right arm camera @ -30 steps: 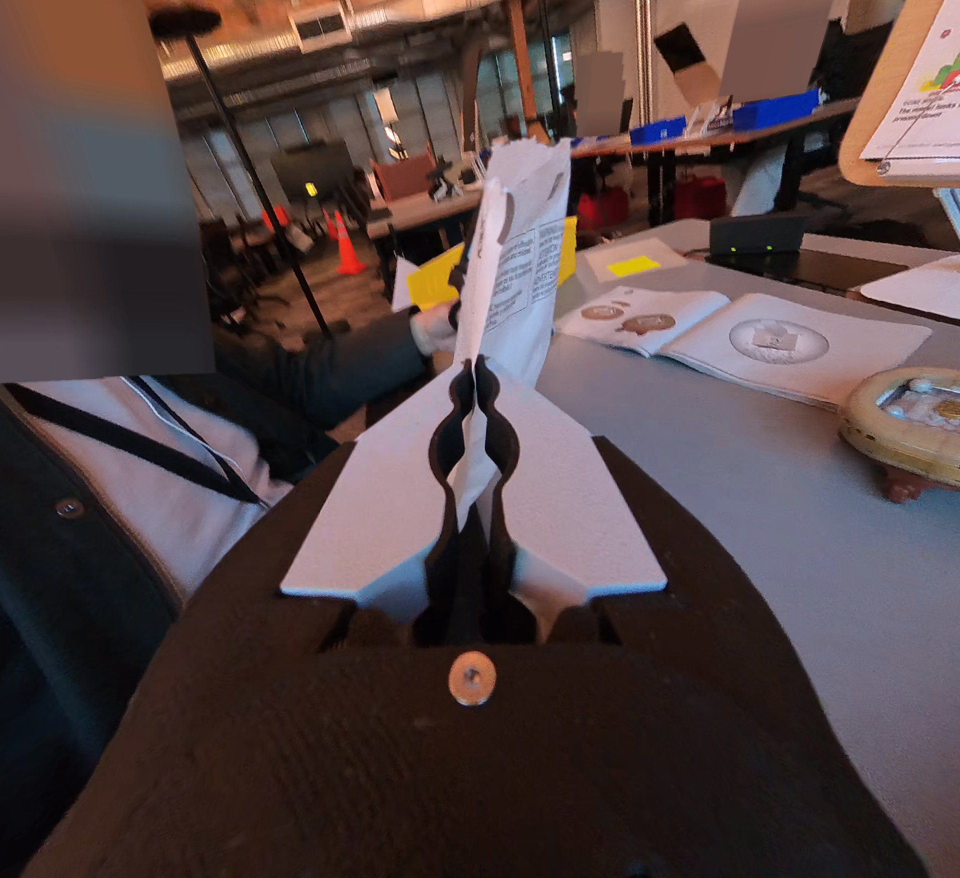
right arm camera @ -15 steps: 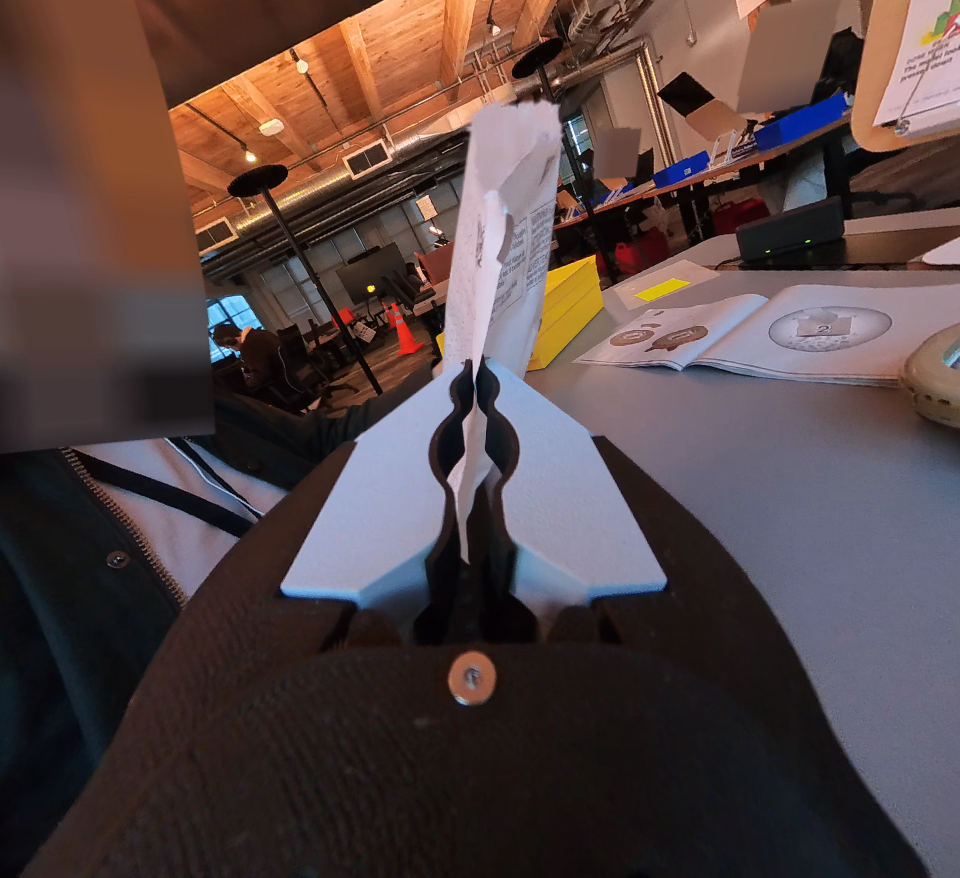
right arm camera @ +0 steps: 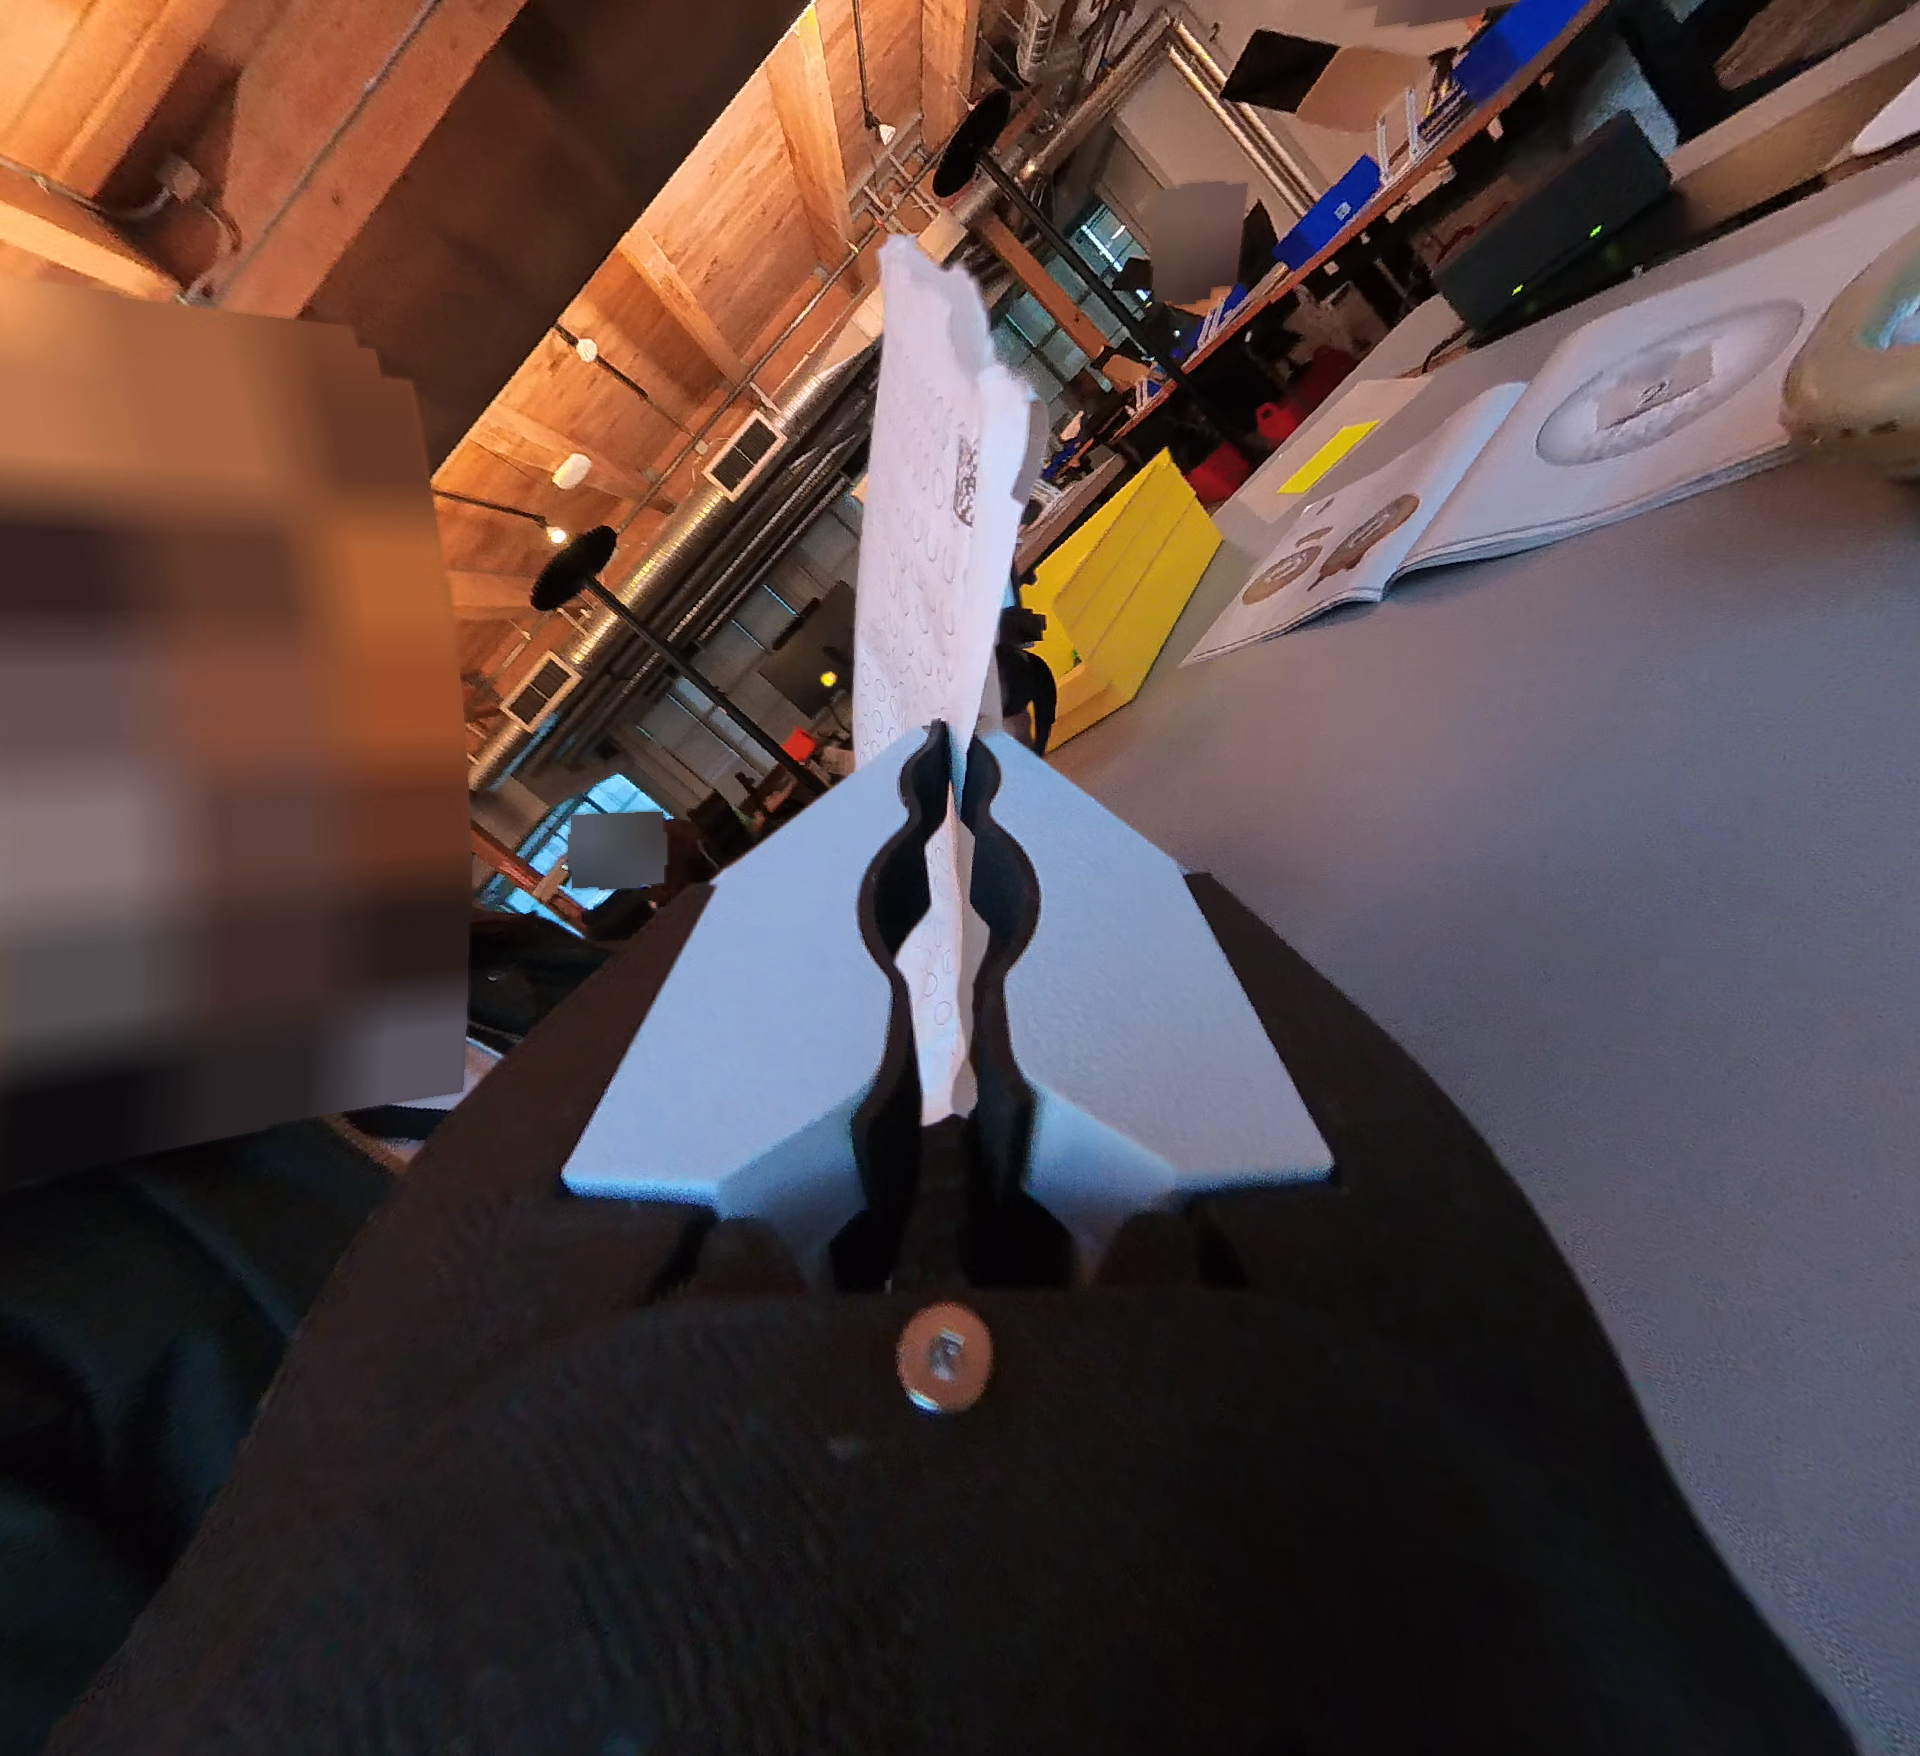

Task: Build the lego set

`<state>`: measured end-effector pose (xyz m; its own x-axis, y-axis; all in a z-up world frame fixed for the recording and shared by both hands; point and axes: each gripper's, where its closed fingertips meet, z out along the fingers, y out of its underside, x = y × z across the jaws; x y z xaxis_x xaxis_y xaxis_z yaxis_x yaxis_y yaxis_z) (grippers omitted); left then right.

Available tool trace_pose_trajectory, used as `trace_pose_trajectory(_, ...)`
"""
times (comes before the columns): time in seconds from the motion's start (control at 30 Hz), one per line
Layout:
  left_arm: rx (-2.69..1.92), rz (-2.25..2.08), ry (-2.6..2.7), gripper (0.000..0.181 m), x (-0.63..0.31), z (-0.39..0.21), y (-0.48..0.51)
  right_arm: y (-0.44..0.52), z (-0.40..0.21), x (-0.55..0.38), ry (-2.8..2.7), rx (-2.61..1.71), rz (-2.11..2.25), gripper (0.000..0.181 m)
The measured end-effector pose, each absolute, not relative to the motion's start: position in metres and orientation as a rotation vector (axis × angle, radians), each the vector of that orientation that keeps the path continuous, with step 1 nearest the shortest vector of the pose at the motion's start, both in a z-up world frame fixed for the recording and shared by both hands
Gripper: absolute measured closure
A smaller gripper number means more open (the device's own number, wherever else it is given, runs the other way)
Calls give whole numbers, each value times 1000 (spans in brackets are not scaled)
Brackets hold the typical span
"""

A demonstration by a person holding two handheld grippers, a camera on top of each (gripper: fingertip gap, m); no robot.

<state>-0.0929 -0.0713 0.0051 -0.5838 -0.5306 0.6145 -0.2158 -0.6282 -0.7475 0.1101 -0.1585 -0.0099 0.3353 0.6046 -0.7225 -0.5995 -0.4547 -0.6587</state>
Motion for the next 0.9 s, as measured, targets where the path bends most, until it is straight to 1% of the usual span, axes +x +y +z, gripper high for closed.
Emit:
trace_pose_trajectory(0.17,-1315,-2335,1138,181,-95,9,-59,-148,-6,104,80,-1481,1455,181)
trace_pose_trajectory(0.2,-1320,-2340,1124,173,-96,10,-58,-146,-3,103,86,-1467,1464,181)
trace_pose_trajectory(0.23,-1351,-2344,1112,151,-94,8,-57,-145,0,102,95,-1449,1479,181)
trace_pose_trajectory(0.27,-1384,-2338,1110,144,-92,5,-57,-144,1,103,108,-1438,1486,181)
trace_pose_trajectory(0.3,-1391,-2330,1124,157,-91,2,-58,-142,2,103,118,-1434,1482,181)
trace_pose_trajectory(0.33,-1390,-2330,1141,166,-91,1,-59,-141,1,102,118,-1436,1479,181)
trace_pose_trajectory(0.5,-1475,-2305,1135,170,-86,-9,-56,-138,1,107,136,-1429,1435,181)
trace_pose_trajectory(0.57,-1525,-2266,1156,181,-84,-17,-55,-138,1,109,137,-1426,1416,181)
trace_pose_trajectory(0.67,-1511,-2240,1156,181,-85,-15,-53,-135,3,108,108,-1419,1343,181)
trace_pose_trajectory(0.7,-1497,-2230,1141,181,-87,-13,-50,-135,4,106,87,-1424,1306,177)
trace_pose_trajectory(0.77,-1459,-2250,1086,181,-90,-5,-44,-131,-2,99,65,-1495,1231,140)
trace_pose_trajectory(0.8,-1432,-2265,1051,181,-93,-1,-40,-130,-7,95,49,-1531,1210,128)
trace_pose_trajectory(0.83,-1413,-2271,1029,181,-95,3,-37,-130,-10,90,33,-1553,1211,126)
trace_pose_trajectory(0.9,-1382,-2274,1018,181,-98,7,-35,-133,-13,81,22,-1550,1268,129)
